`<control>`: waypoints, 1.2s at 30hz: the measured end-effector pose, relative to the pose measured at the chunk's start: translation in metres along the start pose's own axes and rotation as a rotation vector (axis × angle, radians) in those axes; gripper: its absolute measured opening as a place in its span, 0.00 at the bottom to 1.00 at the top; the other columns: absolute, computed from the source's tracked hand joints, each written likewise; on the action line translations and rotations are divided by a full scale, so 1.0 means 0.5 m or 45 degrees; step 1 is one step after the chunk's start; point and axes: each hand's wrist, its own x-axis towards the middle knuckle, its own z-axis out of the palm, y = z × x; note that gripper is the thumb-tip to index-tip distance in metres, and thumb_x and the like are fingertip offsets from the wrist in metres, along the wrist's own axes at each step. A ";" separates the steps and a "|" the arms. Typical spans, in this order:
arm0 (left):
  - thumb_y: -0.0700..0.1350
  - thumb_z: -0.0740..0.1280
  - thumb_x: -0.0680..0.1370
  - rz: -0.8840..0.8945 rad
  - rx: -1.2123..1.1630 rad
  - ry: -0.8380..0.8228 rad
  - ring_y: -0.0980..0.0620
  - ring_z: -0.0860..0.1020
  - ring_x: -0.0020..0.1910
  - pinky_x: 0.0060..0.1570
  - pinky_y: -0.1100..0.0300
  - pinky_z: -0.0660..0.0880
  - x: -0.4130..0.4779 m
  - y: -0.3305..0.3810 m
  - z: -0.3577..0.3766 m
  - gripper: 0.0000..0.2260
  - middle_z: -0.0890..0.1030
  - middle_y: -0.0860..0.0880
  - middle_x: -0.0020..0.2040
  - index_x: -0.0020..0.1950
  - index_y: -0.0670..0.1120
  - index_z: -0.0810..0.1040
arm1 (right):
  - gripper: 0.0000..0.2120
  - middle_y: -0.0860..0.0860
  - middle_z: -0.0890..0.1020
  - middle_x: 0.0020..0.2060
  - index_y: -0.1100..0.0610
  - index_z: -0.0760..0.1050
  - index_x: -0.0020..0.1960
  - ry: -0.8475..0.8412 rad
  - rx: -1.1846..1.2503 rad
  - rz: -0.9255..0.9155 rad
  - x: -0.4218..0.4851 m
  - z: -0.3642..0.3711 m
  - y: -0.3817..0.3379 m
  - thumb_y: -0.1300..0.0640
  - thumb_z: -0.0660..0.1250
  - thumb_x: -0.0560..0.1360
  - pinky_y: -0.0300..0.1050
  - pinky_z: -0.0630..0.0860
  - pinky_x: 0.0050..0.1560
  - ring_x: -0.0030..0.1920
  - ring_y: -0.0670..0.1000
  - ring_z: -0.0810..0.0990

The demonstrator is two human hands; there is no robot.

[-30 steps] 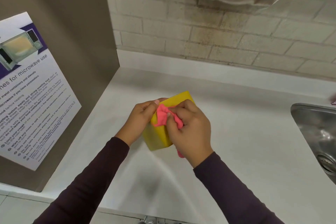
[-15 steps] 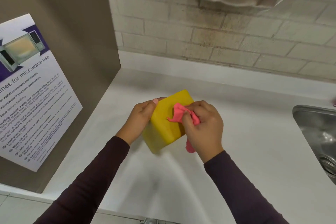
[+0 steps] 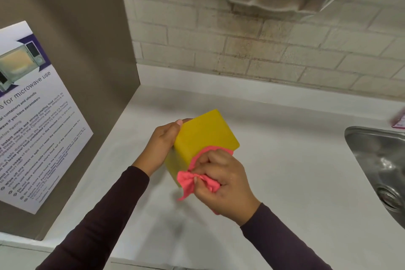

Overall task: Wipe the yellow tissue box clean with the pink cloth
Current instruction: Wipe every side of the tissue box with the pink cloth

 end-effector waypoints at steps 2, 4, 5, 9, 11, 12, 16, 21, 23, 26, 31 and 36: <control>0.48 0.53 0.82 -0.007 0.020 0.013 0.61 0.80 0.53 0.48 0.74 0.73 -0.002 0.001 -0.001 0.15 0.84 0.59 0.51 0.56 0.55 0.80 | 0.08 0.51 0.81 0.37 0.61 0.82 0.37 -0.077 0.199 0.148 -0.014 -0.023 0.000 0.59 0.66 0.67 0.46 0.76 0.41 0.42 0.49 0.80; 0.50 0.53 0.82 -0.022 0.047 0.025 0.63 0.79 0.52 0.46 0.76 0.72 -0.004 0.003 -0.002 0.15 0.83 0.61 0.50 0.55 0.59 0.79 | 0.08 0.57 0.81 0.39 0.67 0.81 0.40 -0.042 0.580 0.422 -0.011 -0.059 -0.003 0.64 0.64 0.67 0.45 0.76 0.41 0.41 0.53 0.80; 0.50 0.53 0.81 -0.028 0.059 0.026 0.65 0.79 0.52 0.45 0.77 0.72 -0.005 0.003 -0.001 0.15 0.83 0.62 0.49 0.54 0.60 0.79 | 0.09 0.58 0.82 0.39 0.69 0.80 0.42 0.041 0.797 0.530 -0.003 -0.079 -0.005 0.66 0.62 0.67 0.44 0.76 0.41 0.40 0.53 0.80; 0.51 0.53 0.81 -0.039 0.082 0.030 0.67 0.79 0.50 0.43 0.78 0.71 -0.009 0.003 0.004 0.14 0.82 0.62 0.51 0.54 0.62 0.79 | 0.07 0.55 0.83 0.39 0.60 0.80 0.43 0.345 1.764 0.626 0.056 -0.137 -0.007 0.59 0.71 0.66 0.42 0.79 0.45 0.42 0.51 0.83; 0.50 0.54 0.81 -0.035 0.065 0.032 0.66 0.79 0.50 0.44 0.78 0.72 -0.010 0.004 0.009 0.14 0.83 0.60 0.51 0.54 0.60 0.79 | 0.10 0.55 0.83 0.41 0.60 0.79 0.47 0.365 2.051 0.655 0.088 -0.136 -0.001 0.56 0.68 0.69 0.44 0.79 0.47 0.44 0.52 0.83; 0.50 0.54 0.81 -0.030 0.058 0.032 0.65 0.80 0.50 0.44 0.77 0.72 -0.010 0.005 0.011 0.14 0.84 0.60 0.50 0.54 0.59 0.79 | 0.08 0.55 0.82 0.41 0.60 0.78 0.47 0.387 1.999 0.704 0.100 -0.129 0.008 0.58 0.63 0.72 0.45 0.79 0.49 0.44 0.52 0.83; 0.48 0.54 0.82 -0.048 0.056 0.038 0.64 0.80 0.51 0.46 0.76 0.72 -0.011 0.006 0.015 0.15 0.83 0.60 0.50 0.52 0.60 0.80 | 0.13 0.49 0.81 0.37 0.59 0.77 0.40 0.411 0.745 0.739 0.101 -0.100 0.054 0.68 0.57 0.78 0.41 0.74 0.46 0.40 0.46 0.79; 0.50 0.55 0.81 -0.062 0.051 0.038 0.57 0.79 0.55 0.56 0.63 0.74 -0.010 -0.001 0.015 0.14 0.83 0.55 0.54 0.53 0.60 0.80 | 0.06 0.42 0.80 0.40 0.48 0.77 0.43 0.265 0.198 0.630 0.076 -0.087 0.082 0.54 0.61 0.73 0.37 0.73 0.44 0.43 0.41 0.78; 0.49 0.55 0.81 -0.062 0.045 0.046 0.54 0.79 0.57 0.59 0.59 0.73 -0.009 -0.001 0.016 0.14 0.82 0.51 0.56 0.56 0.57 0.79 | 0.05 0.42 0.79 0.44 0.47 0.77 0.45 0.210 -0.077 0.512 0.080 -0.080 0.071 0.52 0.63 0.73 0.37 0.72 0.44 0.45 0.41 0.77; 0.49 0.54 0.81 -0.061 0.048 0.059 0.54 0.78 0.57 0.57 0.60 0.73 -0.009 0.001 0.015 0.13 0.82 0.52 0.55 0.55 0.59 0.78 | 0.06 0.50 0.79 0.48 0.53 0.77 0.49 0.145 -0.530 0.351 0.074 -0.052 0.048 0.55 0.66 0.73 0.48 0.73 0.42 0.45 0.53 0.76; 0.49 0.55 0.81 -0.069 0.029 0.061 0.56 0.79 0.54 0.54 0.63 0.74 -0.012 0.002 0.019 0.13 0.82 0.52 0.54 0.55 0.59 0.78 | 0.08 0.57 0.79 0.51 0.58 0.77 0.51 0.104 -0.988 0.355 0.058 -0.017 0.020 0.55 0.66 0.74 0.52 0.74 0.40 0.43 0.59 0.75; 0.48 0.55 0.81 -0.053 0.010 0.058 0.58 0.80 0.52 0.54 0.66 0.75 -0.014 0.004 0.019 0.14 0.83 0.52 0.53 0.57 0.54 0.80 | 0.17 0.55 0.77 0.56 0.56 0.76 0.56 -0.011 -0.839 0.305 0.046 -0.030 0.015 0.47 0.64 0.72 0.52 0.74 0.45 0.47 0.58 0.73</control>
